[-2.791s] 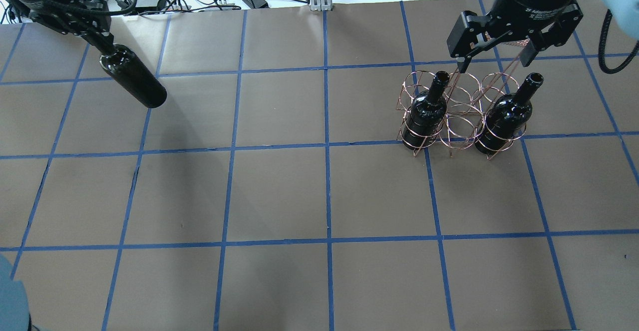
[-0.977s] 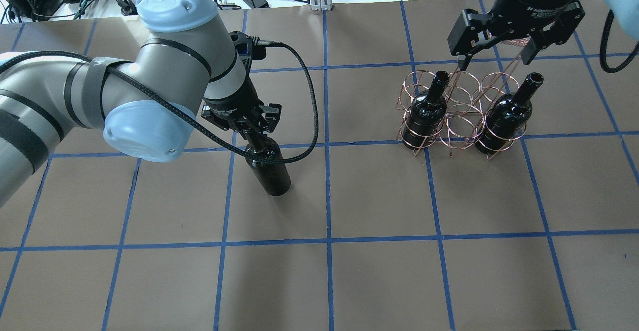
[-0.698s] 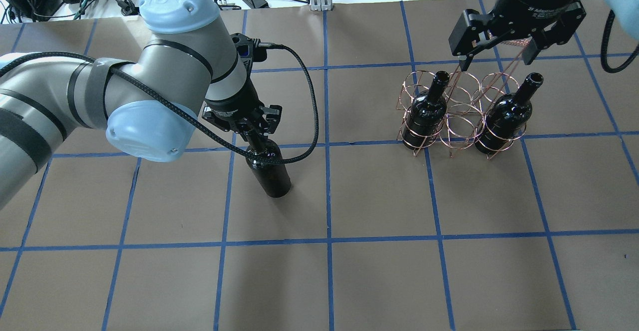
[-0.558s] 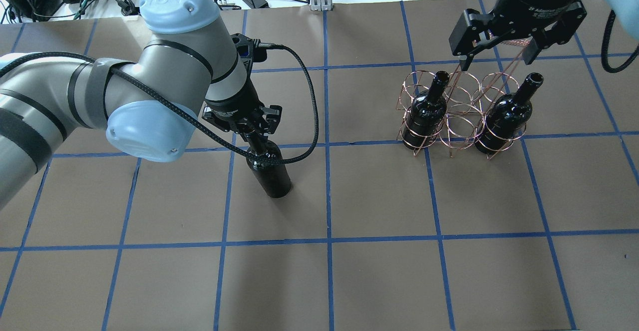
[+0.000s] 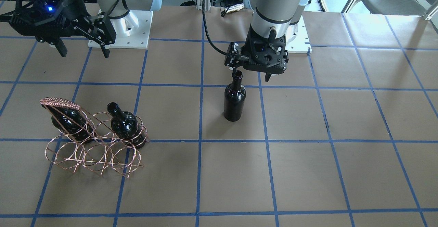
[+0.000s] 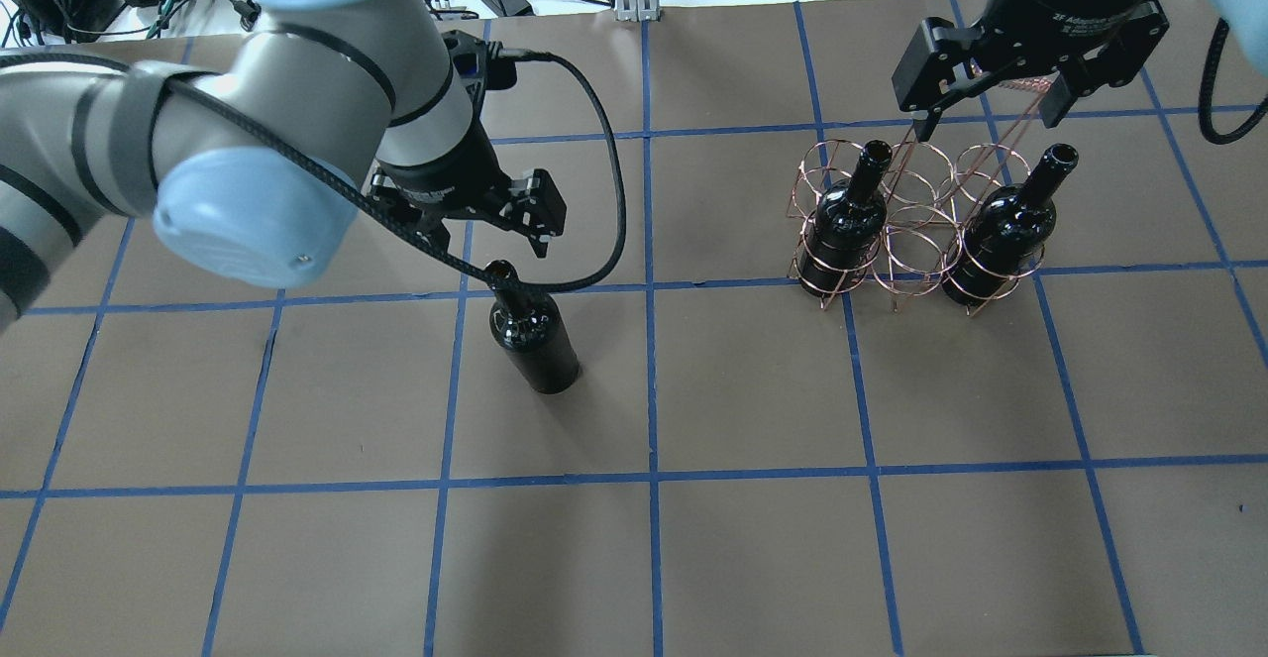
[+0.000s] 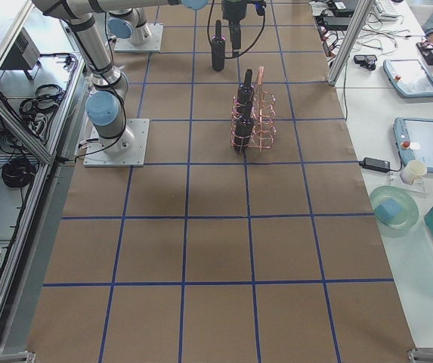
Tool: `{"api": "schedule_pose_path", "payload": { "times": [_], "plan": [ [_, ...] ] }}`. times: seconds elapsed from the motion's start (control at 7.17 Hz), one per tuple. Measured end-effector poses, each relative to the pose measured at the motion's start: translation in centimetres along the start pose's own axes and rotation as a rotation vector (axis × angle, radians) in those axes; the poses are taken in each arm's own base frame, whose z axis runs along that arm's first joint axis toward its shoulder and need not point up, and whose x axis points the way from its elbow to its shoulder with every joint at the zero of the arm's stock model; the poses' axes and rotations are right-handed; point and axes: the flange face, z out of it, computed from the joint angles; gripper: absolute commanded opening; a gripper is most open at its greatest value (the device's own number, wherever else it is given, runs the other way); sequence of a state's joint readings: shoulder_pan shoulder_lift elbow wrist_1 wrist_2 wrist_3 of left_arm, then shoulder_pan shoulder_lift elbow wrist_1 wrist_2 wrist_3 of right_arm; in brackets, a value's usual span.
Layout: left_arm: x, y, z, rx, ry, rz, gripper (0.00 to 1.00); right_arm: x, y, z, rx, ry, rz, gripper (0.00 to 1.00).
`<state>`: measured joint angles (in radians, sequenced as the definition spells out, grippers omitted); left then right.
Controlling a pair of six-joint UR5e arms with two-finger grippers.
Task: Place wine into wine basket
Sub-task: 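Open the left gripper and raise it away while the right arm moves toward the bottle, then move the right gripper over the standing bottle and lower onto its neck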
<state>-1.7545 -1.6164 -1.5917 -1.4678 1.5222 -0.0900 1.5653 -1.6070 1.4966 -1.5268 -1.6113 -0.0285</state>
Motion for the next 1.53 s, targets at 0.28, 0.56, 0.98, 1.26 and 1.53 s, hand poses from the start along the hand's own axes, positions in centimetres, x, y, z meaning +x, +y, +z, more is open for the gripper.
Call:
{"api": "schedule_pose_path", "payload": {
  "times": [0.28, 0.56, 0.98, 1.26, 1.53],
  "plan": [
    [-4.0, -1.9, -4.4, 0.051, 0.008, -0.081, 1.0, -3.3, 0.9, -0.1, -0.001, -0.02, 0.088, 0.99],
    [-9.2, -3.2, -5.7, 0.073, 0.008, -0.18, 1.0, -10.0, 2.2, 0.9, -0.015, -0.027, 0.146, 0.99],
    [-12.2, -3.4, -5.4, 0.062, -0.01, -0.236, 1.0, -20.9, 4.6, 2.9, 0.013, -0.061, 0.212, 1.0],
    [-12.5, -2.5, -5.9, 0.047, -0.038, -0.239, 1.0, -28.7, 5.8, 6.3, 0.027, -0.086, 0.234, 1.0],
    [-12.9, -1.3, -6.4, 0.025, -0.129, -0.228, 1.0, -33.4, 6.8, 9.1, 0.028, -0.099, 0.252, 1.0]
  ]
}}
